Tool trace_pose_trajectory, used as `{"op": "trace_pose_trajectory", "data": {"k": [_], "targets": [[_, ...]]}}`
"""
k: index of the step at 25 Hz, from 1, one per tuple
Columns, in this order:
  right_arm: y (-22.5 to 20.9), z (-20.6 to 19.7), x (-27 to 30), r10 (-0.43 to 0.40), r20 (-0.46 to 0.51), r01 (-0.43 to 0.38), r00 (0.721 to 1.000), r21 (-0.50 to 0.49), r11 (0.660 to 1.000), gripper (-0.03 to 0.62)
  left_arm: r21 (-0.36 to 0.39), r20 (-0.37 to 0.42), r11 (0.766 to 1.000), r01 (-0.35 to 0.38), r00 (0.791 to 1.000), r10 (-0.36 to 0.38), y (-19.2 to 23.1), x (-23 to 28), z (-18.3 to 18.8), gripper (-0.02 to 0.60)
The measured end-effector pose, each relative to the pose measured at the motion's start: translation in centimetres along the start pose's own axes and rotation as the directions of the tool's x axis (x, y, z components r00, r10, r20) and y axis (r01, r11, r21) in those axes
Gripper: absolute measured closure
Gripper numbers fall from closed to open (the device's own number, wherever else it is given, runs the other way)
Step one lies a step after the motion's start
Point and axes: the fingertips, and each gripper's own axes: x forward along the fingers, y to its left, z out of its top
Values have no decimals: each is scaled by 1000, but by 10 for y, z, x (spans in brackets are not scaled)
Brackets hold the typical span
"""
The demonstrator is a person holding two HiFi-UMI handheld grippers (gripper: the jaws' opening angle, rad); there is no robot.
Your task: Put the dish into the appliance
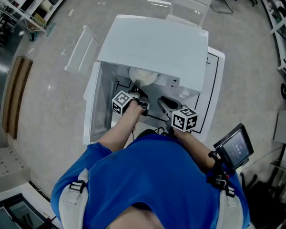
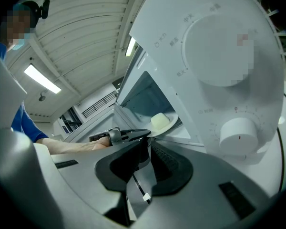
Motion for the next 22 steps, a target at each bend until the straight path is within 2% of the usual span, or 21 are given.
{"op": "trace_pose_trajectory", "data": {"k": [10, 11, 14, 22], "targets": [[0, 2, 0, 5, -1, -5, 1000, -11, 1000, 554, 86, -29, 995, 49, 999, -46, -4, 4, 1, 554], [0, 2, 0, 6, -1, -6, 1000, -13, 1000, 554, 103, -33, 993, 56, 998, -52, -5, 5, 1, 521], [2, 4, 1, 10, -2, -10, 1000, -16, 1000, 554, 142, -41, 987, 71, 997, -65, -10, 5, 2, 495], [7, 5, 2, 20, 0, -20, 1000, -23, 1000, 554, 257, -65, 963, 81, 996, -66, -9, -2, 2, 491]]}}
